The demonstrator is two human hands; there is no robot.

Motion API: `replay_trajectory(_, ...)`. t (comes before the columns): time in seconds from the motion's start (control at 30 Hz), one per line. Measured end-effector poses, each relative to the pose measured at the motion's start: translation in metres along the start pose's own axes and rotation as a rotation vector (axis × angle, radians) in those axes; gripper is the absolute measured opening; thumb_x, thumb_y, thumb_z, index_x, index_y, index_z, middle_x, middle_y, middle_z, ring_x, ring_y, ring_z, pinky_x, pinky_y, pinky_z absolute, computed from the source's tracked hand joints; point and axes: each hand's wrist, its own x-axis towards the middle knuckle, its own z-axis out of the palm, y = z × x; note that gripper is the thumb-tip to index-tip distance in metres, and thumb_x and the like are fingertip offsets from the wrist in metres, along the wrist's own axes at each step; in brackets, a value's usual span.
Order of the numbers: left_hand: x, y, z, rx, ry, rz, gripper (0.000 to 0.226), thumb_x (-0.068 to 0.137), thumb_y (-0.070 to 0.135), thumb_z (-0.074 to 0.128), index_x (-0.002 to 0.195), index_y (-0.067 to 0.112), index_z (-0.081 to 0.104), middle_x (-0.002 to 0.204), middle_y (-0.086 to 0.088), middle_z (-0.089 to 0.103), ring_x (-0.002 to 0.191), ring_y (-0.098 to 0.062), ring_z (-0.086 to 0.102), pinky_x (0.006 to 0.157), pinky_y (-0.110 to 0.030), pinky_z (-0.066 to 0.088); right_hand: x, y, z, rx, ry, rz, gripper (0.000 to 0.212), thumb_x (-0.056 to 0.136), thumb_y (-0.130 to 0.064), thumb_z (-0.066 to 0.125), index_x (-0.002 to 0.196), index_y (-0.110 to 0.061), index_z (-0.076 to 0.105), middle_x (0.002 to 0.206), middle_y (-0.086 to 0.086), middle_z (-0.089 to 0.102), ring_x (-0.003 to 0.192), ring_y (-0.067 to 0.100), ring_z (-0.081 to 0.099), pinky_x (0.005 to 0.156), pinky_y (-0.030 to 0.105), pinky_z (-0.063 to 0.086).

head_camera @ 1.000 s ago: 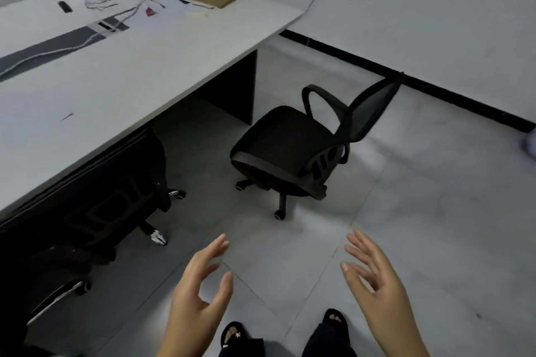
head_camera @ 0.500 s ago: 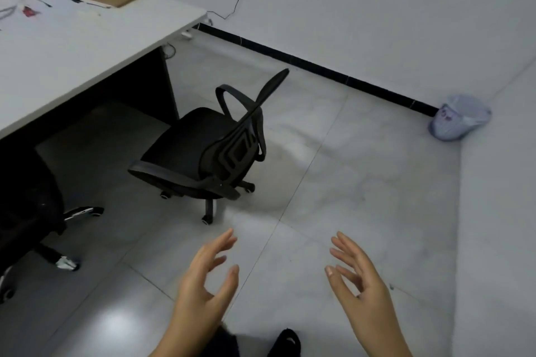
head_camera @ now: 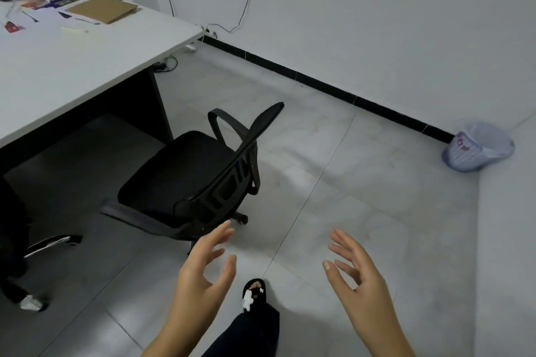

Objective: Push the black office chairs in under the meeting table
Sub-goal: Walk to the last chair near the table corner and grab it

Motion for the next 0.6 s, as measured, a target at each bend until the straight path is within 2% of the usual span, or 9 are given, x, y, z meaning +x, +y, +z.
replay_trajectory(0.1,0.055,0.011,0.000,-0.005,0.021,0.022,0.049,0.079,0.033,0.055,0.118,0.060,0.043,0.117,0.030,0.055,0.111,0.005,0.053,0.092,-0.006,0.040,0.063,-0.013,-0.003,-0.020,-0.004,-0.027,0.053,0.083,-0.009,0.062,0.120,-0.043,0.045,0.123,-0.031,0.051,0.113,-0.004,0.053,0.092,0.010,0.042)
replay_trajectory(0.17,0.087,0.012,-0.002,-0.010,0.052,0.009,0.048,0.074,0.043,0.050,0.117,0.061,0.043,0.118,0.031,0.055,0.111,0.005,0.053,0.092,-0.006,0.040,0.101,-0.021,0.001,-0.033,-0.021,-0.038,0.053,0.083,-0.009,0.062,0.120,-0.043,0.045,0.123,-0.031,0.050,0.113,-0.005,0.052,0.092,0.008,0.041)
replay_trajectory(0.27,0.122,0.006,-0.001,0.004,0.107,-0.023,0.051,0.080,0.029,0.058,0.116,0.062,0.043,0.117,0.030,0.055,0.111,0.004,0.053,0.092,-0.006,0.041,0.148,-0.026,0.008,-0.055,-0.095,-0.039,0.050,0.084,-0.012,0.062,0.122,-0.039,0.046,0.125,-0.031,0.048,0.113,-0.006,0.051,0.091,0.006,0.040)
replay_trajectory(0.37,0.142,0.000,0.001,0.031,0.142,-0.086,0.070,0.085,0.005,0.061,0.113,0.066,0.041,0.115,0.036,0.053,0.109,0.009,0.052,0.089,-0.002,0.039,0.190,-0.029,0.017,-0.067,-0.185,-0.030,0.049,0.085,-0.014,0.061,0.124,-0.038,0.045,0.125,-0.032,0.047,0.114,-0.008,0.049,0.092,0.010,0.042)
replay_trajectory(0.5,0.165,-0.009,0.011,0.060,0.262,-0.202,0.074,0.084,0.004,0.061,0.113,0.069,0.038,0.116,0.042,0.049,0.108,0.014,0.049,0.088,0.001,0.037,0.257,-0.031,0.034,-0.088,-0.358,-0.065,0.051,0.085,-0.014,0.061,0.122,-0.044,0.043,0.122,-0.032,0.050,0.115,-0.009,0.048,0.092,0.016,0.040)
replay_trajectory(0.6,0.177,-0.014,0.025,0.117,0.396,-0.281,0.066,0.084,0.007,0.062,0.116,0.061,0.043,0.117,0.041,0.048,0.109,0.015,0.046,0.089,0.002,0.035,0.308,-0.031,0.048,-0.146,-0.519,-0.111,0.052,0.086,-0.016,0.060,0.123,-0.046,0.041,0.120,-0.028,0.051,0.115,-0.009,0.046,0.096,0.017,0.036)
